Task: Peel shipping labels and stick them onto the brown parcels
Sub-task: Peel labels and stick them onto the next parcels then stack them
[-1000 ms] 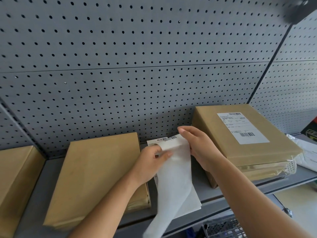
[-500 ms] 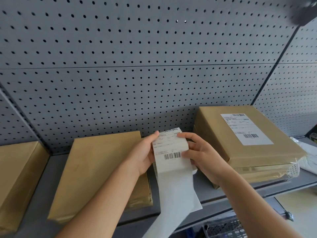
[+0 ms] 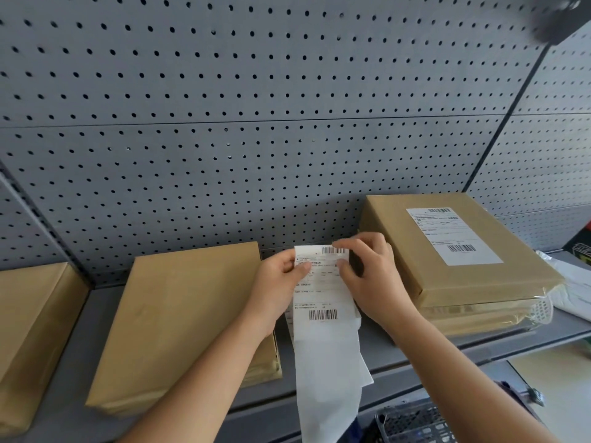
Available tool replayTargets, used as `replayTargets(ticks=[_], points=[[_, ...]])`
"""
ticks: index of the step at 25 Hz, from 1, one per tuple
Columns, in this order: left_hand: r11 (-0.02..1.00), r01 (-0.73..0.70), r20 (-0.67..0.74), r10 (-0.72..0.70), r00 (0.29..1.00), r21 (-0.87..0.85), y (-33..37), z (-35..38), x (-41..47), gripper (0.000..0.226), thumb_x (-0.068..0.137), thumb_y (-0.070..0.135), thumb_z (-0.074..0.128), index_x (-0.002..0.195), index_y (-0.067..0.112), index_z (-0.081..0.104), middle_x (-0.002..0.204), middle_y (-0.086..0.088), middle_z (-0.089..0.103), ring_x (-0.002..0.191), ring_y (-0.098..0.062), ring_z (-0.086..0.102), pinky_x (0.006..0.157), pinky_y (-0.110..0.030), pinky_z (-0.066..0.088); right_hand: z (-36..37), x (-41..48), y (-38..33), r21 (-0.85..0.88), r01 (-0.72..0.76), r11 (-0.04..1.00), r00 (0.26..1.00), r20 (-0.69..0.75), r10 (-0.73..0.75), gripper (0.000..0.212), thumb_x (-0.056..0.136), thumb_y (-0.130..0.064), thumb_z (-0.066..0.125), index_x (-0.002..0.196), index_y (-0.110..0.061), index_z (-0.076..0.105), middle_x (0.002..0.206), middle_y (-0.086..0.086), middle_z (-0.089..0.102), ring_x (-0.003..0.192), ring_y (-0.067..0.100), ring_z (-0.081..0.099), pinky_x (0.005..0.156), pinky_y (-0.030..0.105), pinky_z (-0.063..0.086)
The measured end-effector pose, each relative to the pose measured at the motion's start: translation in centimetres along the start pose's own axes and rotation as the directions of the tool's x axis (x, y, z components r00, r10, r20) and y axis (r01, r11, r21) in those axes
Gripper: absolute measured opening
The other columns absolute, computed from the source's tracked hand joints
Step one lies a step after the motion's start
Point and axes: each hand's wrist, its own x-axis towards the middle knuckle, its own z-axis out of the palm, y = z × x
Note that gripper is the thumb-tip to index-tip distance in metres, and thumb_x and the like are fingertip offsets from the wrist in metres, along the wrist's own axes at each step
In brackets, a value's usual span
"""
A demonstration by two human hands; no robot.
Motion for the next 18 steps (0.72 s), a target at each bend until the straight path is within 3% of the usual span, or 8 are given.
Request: replayTargets(ticks=[3, 8, 10, 13, 16, 18], points=[[0.993, -0.052, 0.052, 0.046, 0.998, 0.108, 0.0, 0.1, -0.4, 0.02, 0.101, 0.01, 0.06, 0.109, 0.018, 0.077, 0.098, 0.0, 0.08, 0.09, -0.013, 0.077, 0.078, -0.029, 0.062, 1.3, 1.0, -1.3, -0.169, 0.255, 0.952, 0.966, 0.015, -0.257, 0.03, 0.094, -0.024, 0.066, 0.123, -0.027, 0.068, 0.116, -0.002, 0.056, 0.113, 0.021, 0.045, 0.094, 0.033, 0.037], [0.978, -0.083, 0.102, 0.064, 0.993, 0.191, 0.0, -0.7, -0.8, 0.025, 0.1, 0.01, 0.06, 0.106, 0.025, 0.079, 0.095, 0.002, 0.08, 0.094, -0.01, 0.074, 0.085, -0.03, 0.06, 1.9, 1.8, -2.2, -0.118, 0.347, 0.93, 0.936, 0.113, -0.335, 0.022, 0.097, -0.019, 0.063, 0.116, -0.026, 0.072, 0.108, -0.003, 0.063, 0.104, 0.019, 0.053, 0.09, 0.037, 0.046], [0.996, -0.001, 0.133, -0.011, 0.991, 0.085, 0.1, -1.1, -0.8, 0.026, 0.101, 0.011, 0.057, 0.107, 0.02, 0.079, 0.1, -0.003, 0.08, 0.098, -0.016, 0.075, 0.09, -0.034, 0.059, 1.8, 1.9, -2.2, -0.087, 0.374, 0.923, 0.926, 0.094, -0.366, 0.019, 0.095, -0.017, 0.065, 0.109, -0.024, 0.073, 0.104, -0.003, 0.064, 0.098, 0.019, 0.057, 0.085, 0.04, 0.051], [0.945, 0.211, 0.198, -0.164, 0.966, -0.25, 0.6, -1.3, -0.5, 0.032, 0.105, 0.025, 0.05, 0.109, 0.007, 0.077, 0.103, -0.013, 0.078, 0.095, -0.023, 0.074, 0.089, -0.038, 0.059, 1.9, 1.8, -2.1, -0.091, 0.41, 0.907, 0.912, 0.05, -0.407, 0.016, 0.092, -0.016, 0.069, 0.104, -0.024, 0.074, 0.098, -0.004, 0.063, 0.088, 0.018, 0.059, 0.078, 0.04, 0.052], [0.902, 0.314, 0.207, -0.26, 0.943, -0.297, 0.7, -1.3, 0.0, 0.049, 0.104, 0.044, 0.048, 0.117, 0.003, 0.073, 0.107, -0.015, 0.078, 0.094, -0.026, 0.075, 0.088, -0.04, 0.059, 1.9, 1.5, -1.9, -0.114, 0.429, 0.896, 0.903, 0.017, -0.43, 0.016, 0.09, -0.016, 0.072, 0.104, -0.022, 0.076, 0.095, -0.003, 0.063, 0.083, 0.019, 0.058, 0.072, 0.035, 0.05], [0.896, 0.329, 0.179, -0.286, 0.941, -0.297, 0.7, -1.0, 0.1, 0.049, 0.103, 0.044, 0.05, 0.118, 0.003, 0.072, 0.108, -0.016, 0.078, 0.093, -0.027, 0.076, 0.088, -0.042, 0.06, 1.9, 1.4, -1.7, -0.127, 0.445, 0.887, 0.894, -0.001, -0.448, 0.016, 0.089, -0.014, 0.073, 0.104, -0.021, 0.076, 0.094, -0.002, 0.063, 0.083, 0.02, 0.058, 0.072, 0.033, 0.048]])
